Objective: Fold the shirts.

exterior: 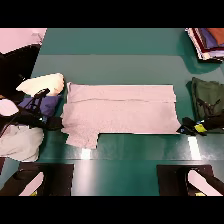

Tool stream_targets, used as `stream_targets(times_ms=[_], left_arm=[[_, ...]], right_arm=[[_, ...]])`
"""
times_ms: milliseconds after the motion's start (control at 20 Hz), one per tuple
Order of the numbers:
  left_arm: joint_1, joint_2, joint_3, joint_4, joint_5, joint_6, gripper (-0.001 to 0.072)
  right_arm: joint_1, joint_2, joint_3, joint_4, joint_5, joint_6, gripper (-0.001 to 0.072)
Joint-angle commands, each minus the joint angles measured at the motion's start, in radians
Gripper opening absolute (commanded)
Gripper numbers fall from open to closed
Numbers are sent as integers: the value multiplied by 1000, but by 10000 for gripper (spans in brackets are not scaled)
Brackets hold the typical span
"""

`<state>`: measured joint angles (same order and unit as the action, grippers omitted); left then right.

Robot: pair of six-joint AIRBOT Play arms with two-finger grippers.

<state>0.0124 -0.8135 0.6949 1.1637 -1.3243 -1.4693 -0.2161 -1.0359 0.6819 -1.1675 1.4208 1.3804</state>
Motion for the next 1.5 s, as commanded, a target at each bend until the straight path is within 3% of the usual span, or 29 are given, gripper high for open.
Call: stream_targets(times_ms=[0,100,250,550,900,950,1000,1050,1250,1300,1350,1400,1450], left_arm=[[0,116,6,1,-148,-16,22],[0,126,20,-59,-140,-16,22],[0,72,63,-56,-1,-14,22],[0,-222,201,-47,286,31,24],[0,-490,290,-54,428,33,26],[0,-497,290,-54,428,33,70],[0,-497,290,-54,432,31,348],[0,-497,294,-54,431,29,565],[3,-497,390,-51,294,30,540],[3,-497,416,-52,262,30,539],[2,-497,433,-58,239,30,481],[2,-497,443,-68,224,30,209],[2,-497,443,-89,223,31,28]], right_arm=[[7,131,50,-110,138,-1,13],[7,187,85,-108,128,0,13],[8,135,180,-106,98,0,13],[140,-215,433,-106,-16,0,13],[183,-553,716,27,-33,10,18],[183,-587,756,43,-32,10,130],[180,-615,789,60,-30,9,290],[174,-636,817,79,-30,8,359],[112,-649,843,110,43,-45,397],[82,-649,842,110,74,-56,442],[50,-649,840,110,97,-58,457],[20,-649,835,114,109,-58,459],[-12,-649,818,130,109,-58,495]])
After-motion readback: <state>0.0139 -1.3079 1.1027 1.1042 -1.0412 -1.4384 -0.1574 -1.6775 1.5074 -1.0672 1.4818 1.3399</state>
